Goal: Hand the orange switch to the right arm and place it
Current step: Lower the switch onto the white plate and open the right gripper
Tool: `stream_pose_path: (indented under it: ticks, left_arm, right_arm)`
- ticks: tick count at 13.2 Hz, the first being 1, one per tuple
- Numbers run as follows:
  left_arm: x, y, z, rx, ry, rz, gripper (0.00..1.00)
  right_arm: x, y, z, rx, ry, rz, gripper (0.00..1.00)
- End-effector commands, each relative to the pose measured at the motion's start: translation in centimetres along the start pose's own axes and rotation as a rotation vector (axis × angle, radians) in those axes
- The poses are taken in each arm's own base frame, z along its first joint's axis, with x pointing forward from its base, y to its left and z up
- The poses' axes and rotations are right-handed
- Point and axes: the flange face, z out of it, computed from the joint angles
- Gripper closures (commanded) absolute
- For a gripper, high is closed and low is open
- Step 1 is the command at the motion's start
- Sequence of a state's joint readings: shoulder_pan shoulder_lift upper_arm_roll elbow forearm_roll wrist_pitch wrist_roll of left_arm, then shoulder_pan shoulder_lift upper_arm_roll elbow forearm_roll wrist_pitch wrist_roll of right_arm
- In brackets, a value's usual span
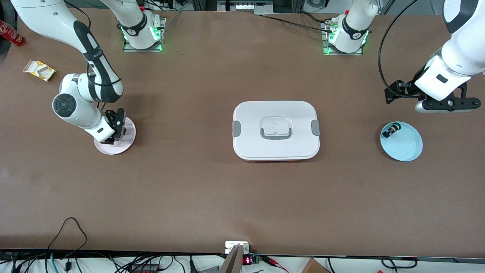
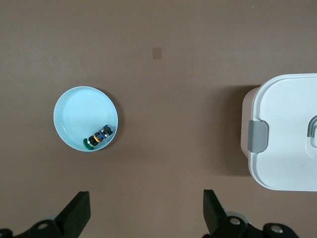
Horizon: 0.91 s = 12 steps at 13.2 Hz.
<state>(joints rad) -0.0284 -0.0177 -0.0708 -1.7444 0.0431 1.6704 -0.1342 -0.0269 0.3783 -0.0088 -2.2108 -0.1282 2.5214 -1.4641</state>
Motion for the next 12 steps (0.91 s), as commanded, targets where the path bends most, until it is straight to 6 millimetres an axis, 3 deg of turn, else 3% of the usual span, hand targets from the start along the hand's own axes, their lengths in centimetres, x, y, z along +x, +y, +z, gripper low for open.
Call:
stream_pose_path:
  ticks: [1,3,6,7,12]
  left_arm:
    - [0.8,-0.2,-0.1,0.015,0.002,0.004,0.00]
    - [1.4,-0.4,0.4,0.001,0.004,0.002,0.00]
    - [2.4,-3.5,0.9,-0.124,0.025,0.018,0.00]
    - [2.4,-4.0,0.8,-0.137,0.026,0.022,0.00]
    - [2.1,-2.8,0.7,-0.109,0.019,0.050,0.00]
  right_arm:
    - [0.7,0.5,-3.5,-0.041,0.007,0.002,0.00]
    - [1.9,1.6,-7.5,-0.037,0.028,0.055,0.00]
    - [2.8,2.1,-14.6,0.008,0.022,0.238,0.00]
    - [3.3,2.2,-16.0,0.029,0.020,0.304,0.00]
    - [5.0,1.3,-21.0,0.218,-0.044,0.777,0.00]
